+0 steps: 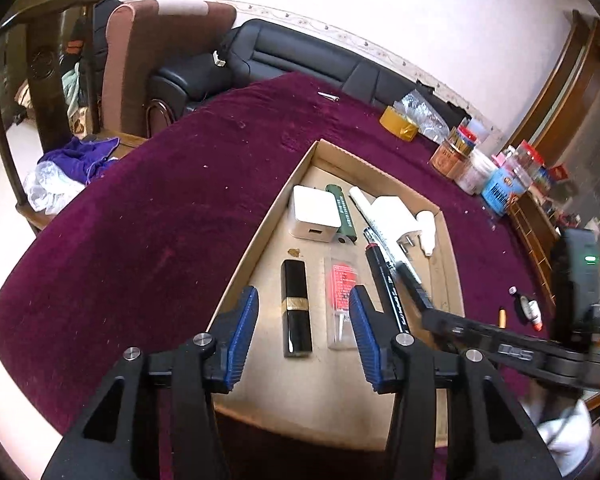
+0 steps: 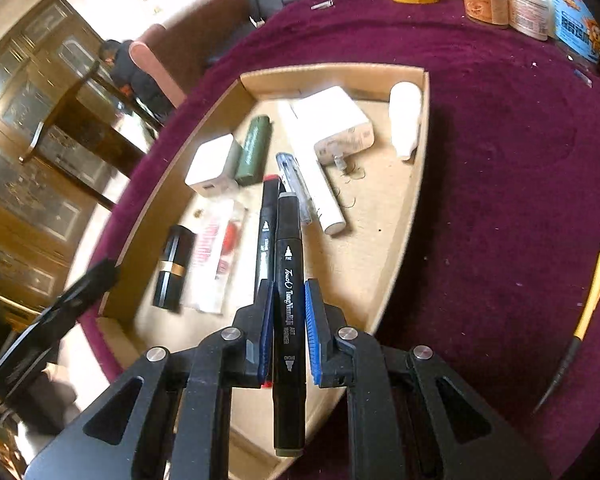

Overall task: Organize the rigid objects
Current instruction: 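Open the left tool to drop the lipstick while the right tool lowers the marker into the box, then open the right tool to release the black marker in the box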

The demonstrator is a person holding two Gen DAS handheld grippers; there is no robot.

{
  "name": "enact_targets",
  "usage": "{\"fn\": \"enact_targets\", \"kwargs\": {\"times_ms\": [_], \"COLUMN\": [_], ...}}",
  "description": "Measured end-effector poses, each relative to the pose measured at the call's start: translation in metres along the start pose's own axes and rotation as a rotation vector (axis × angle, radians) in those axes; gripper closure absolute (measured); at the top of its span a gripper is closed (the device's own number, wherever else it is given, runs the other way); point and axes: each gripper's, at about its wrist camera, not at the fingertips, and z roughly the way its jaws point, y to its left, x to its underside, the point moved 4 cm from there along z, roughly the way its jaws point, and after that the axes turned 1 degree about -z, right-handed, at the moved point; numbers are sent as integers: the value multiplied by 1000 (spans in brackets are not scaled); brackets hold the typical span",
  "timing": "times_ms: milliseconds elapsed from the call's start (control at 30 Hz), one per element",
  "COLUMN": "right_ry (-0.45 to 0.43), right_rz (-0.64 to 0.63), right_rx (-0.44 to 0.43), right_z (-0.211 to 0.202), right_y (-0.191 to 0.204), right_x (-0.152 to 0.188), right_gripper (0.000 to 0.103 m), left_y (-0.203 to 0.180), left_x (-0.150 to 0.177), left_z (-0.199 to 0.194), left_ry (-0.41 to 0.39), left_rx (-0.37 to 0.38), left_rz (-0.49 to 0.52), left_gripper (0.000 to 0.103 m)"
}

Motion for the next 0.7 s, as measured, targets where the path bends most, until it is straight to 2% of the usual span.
{"fn": "enact_targets", "kwargs": {"times_ms": [133, 267, 367, 467, 600, 700], "right_ry": [18, 15, -11, -18, -43, -82], "right_rz": [-7, -8, 22, 26, 13, -16], "right_rx": [-10, 12, 83, 77, 50, 62], "right_z": [6, 6, 2, -4, -15, -28], "right_y": [5, 4, -5, -7, -4, -2], "right_x": [1, 1, -2, 0, 5, 11], "right_gripper": [90, 90, 90, 90, 88, 87], "left_y": [1, -1, -1, 0, -2, -7], "left_x": [3, 2, 2, 4, 7, 9], "left_z": [-8, -14, -14, -15, -16, -18], "left_ry": [2, -17, -25, -21, -23, -32], "left_rx": [37, 42, 31, 34, 23, 4], "left_rz": [-27, -30, -32, -39, -36, -17], "left_gripper": [59, 54, 50, 46, 46, 45]}}
